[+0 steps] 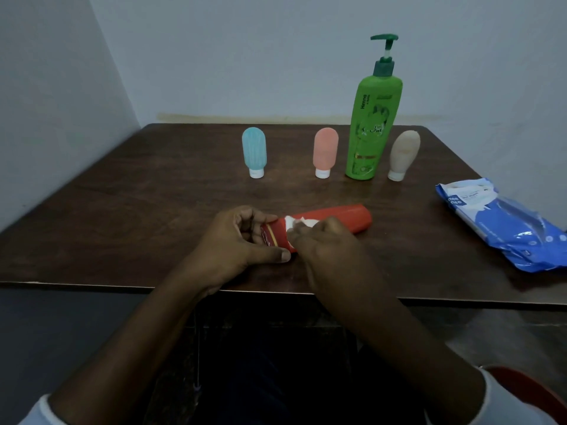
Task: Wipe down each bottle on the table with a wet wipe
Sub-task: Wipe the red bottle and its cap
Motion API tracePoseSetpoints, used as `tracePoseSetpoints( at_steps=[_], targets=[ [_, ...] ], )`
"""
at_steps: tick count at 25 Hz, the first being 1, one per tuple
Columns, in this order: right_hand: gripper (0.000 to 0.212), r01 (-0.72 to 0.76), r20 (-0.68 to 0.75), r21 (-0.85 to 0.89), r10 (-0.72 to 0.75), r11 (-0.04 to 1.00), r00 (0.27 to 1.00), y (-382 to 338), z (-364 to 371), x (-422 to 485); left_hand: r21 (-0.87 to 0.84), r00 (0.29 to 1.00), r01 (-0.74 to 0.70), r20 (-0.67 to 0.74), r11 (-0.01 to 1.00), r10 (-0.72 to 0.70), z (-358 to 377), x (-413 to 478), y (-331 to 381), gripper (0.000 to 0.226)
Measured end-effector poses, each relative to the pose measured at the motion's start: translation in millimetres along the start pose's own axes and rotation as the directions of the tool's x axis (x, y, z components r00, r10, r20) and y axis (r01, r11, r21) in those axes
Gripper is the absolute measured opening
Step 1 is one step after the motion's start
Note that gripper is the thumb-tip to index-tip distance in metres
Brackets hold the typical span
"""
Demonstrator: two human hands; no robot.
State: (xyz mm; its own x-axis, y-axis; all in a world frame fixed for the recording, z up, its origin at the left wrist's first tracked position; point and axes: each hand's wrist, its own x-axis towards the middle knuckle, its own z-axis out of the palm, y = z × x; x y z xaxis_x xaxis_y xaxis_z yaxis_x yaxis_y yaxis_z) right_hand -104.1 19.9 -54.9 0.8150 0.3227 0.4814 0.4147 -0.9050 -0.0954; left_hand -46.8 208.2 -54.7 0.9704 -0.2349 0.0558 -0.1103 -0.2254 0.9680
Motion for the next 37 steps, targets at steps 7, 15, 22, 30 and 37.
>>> tracePoseSetpoints(
  at_steps=[7,15,22,30,37],
  targets=[
    [0.035,-0.418,0.083,-0.128,0.43,0.899,0.899,83.3,-30.6,15.5,0.019,0.999,-0.049,-0.01,0.999,0.05,0.8,0.7,-1.9,0.066],
    [0.047,-0.016,0.033,0.09,0.013,0.996,0.999,3.1,8.0,20.8,-0.029,0.999,-0.048,-0.026,0.998,0.047,-0.5,1.5,-4.4,0.067],
    [0.045,-0.427,0.089,-0.112,0.437,0.897,0.895,58.8,-35.6,27.6,-0.031,0.999,-0.049,-0.012,0.998,0.049,3.2,4.4,-2.1,0.067],
    [0.062,-0.079,0.211,0.013,0.074,0.997,0.975,2.6,-11.2,44.5,-0.025,0.999,-0.045,-0.029,0.999,0.044,3.5,-0.4,-2.0,0.067],
    [0.038,-0.383,0.101,-0.155,0.4,0.911,0.911,79.1,-29.6,26.9,-0.004,0.997,-0.072,-0.019,0.997,0.072,5.4,-1.5,-2.5,0.066]
  ],
)
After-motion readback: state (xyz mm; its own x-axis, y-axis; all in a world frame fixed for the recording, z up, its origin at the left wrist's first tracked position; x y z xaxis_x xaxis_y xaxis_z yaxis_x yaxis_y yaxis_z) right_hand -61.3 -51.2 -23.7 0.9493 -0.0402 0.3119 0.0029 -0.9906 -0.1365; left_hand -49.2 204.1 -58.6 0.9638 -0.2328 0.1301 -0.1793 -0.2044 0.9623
